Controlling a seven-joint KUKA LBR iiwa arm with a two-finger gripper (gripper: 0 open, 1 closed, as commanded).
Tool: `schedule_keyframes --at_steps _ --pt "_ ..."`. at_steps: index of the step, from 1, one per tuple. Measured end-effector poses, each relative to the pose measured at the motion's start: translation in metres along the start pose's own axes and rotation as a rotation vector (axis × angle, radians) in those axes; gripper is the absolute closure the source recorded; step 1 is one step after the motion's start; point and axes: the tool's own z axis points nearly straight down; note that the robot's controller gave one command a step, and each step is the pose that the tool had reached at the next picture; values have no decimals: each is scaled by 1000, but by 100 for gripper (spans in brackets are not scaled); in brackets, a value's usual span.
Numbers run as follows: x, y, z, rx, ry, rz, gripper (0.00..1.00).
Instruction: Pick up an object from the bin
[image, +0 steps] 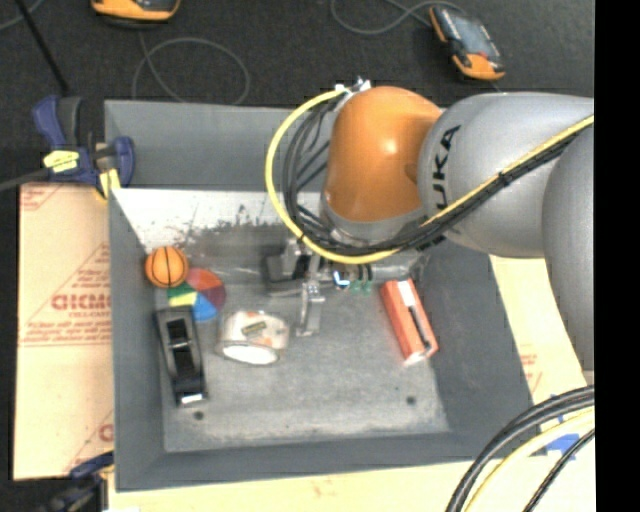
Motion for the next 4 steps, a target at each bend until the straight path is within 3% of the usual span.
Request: schedule_keyframes --at_steps 1,2,3,4 --pt "-1 0 -5 -1 -8 1 0" --pt "19 4 35 2 -12 -69 0" --pt "15 20 88 -1 -10 -18 0" --pt "36 43 99 2 -7 -37 100"
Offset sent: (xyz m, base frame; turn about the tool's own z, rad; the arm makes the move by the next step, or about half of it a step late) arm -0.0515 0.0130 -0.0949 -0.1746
